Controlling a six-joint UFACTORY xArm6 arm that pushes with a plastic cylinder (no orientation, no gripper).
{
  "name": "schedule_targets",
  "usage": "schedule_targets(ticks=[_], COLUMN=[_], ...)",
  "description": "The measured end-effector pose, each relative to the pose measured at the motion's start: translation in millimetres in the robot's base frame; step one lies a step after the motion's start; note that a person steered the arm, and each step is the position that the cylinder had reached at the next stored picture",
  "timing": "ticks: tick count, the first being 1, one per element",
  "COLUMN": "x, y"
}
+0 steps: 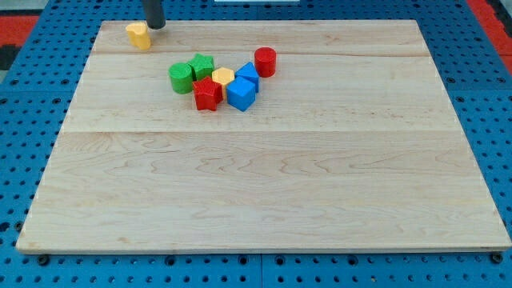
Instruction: Separate red star from the yellow hexagon
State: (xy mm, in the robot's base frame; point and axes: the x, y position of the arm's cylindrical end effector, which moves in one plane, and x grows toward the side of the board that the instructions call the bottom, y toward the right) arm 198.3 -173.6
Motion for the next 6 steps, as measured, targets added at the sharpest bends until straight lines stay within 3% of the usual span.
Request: schedule_targets(ticks=[4,5,6], x=[7.1,48.7,88.8], y=[62.3,114.8,105.1])
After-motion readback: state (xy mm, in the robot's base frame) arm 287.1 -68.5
